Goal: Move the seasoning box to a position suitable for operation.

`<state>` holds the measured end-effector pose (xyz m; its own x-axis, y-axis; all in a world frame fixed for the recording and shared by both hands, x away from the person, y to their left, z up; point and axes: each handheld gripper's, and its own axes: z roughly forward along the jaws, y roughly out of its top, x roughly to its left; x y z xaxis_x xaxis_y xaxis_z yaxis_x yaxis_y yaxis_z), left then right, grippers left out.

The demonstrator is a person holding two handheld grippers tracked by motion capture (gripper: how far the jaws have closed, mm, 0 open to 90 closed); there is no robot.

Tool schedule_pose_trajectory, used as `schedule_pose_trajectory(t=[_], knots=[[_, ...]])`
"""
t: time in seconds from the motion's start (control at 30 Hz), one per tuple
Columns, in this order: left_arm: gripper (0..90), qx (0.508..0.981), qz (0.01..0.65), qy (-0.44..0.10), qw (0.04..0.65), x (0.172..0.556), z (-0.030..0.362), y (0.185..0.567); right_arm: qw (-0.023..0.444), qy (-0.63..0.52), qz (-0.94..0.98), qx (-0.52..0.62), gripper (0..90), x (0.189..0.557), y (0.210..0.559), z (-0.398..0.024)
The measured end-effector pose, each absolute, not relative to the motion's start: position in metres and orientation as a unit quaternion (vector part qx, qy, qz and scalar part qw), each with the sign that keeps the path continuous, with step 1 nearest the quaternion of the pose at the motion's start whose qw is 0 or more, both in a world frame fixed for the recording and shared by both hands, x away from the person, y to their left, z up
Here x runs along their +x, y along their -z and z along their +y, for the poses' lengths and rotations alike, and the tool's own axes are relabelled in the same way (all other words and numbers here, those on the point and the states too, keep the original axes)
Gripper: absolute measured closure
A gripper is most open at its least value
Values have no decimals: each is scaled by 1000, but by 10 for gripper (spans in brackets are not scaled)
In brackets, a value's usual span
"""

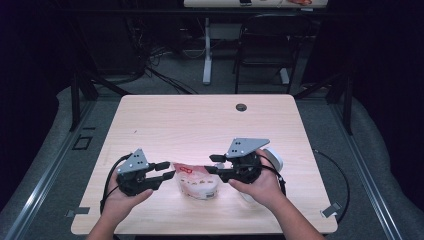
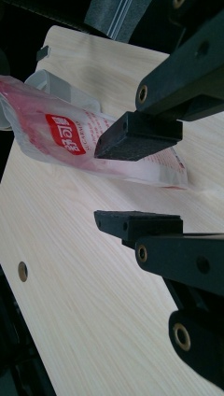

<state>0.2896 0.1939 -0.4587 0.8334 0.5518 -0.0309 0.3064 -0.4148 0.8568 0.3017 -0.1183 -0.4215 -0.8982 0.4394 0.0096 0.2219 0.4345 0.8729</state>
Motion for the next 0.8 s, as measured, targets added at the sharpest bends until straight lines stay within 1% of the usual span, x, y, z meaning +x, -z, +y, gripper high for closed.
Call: schedule_pose_trajectory(t=[0.1, 0.13, 0.27, 0.43, 0.8], knots=[[635, 832, 258, -128, 473, 290, 194, 460, 108, -493, 841, 195, 651, 303, 422, -115], [635, 832, 259, -129, 474, 289, 194, 461, 104, -491, 843, 192, 677, 303, 422, -113], [635, 835, 255, -126, 471, 288, 193, 463, 100, -485, 849, 186, 705, 304, 422, -109], [635, 836, 256, -123, 469, 288, 193, 466, 94, -480, 853, 184, 730, 307, 424, -102], [634, 836, 255, -123, 469, 289, 192, 468, 85, -472, 860, 177, 749, 310, 426, -95]])
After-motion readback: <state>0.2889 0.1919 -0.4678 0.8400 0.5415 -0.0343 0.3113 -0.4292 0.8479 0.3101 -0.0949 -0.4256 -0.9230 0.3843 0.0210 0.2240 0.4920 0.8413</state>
